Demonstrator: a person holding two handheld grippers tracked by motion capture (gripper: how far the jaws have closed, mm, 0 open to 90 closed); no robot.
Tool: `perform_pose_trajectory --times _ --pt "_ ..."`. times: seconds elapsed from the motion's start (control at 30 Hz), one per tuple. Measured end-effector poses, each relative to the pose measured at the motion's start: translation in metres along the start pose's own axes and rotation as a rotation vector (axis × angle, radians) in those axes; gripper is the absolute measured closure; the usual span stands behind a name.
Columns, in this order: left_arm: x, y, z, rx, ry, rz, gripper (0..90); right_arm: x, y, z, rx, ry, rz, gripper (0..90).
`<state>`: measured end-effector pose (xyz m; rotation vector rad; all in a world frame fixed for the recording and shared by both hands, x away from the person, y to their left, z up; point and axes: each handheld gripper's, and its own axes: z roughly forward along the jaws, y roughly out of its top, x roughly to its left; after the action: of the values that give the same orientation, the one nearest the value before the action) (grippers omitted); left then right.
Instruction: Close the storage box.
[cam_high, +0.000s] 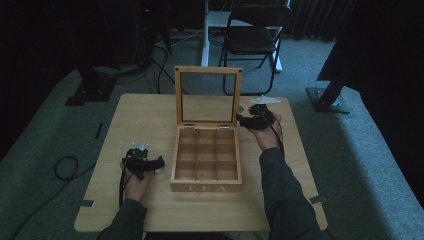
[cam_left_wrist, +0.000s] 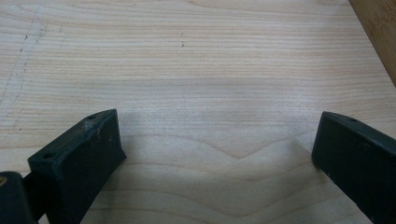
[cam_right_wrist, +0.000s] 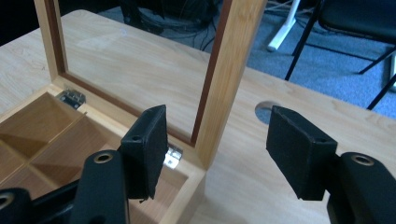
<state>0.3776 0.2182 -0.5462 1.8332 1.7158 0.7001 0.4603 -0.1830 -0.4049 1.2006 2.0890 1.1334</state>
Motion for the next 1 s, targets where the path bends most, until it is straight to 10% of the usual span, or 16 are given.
perform_pose_trajectory --times 1.0 --pt "0.0 0.0 0.0 0.0 0.0 -0.002 1.7 -0.009 0.037 0.043 -0.025 0.048 0.075 28.8"
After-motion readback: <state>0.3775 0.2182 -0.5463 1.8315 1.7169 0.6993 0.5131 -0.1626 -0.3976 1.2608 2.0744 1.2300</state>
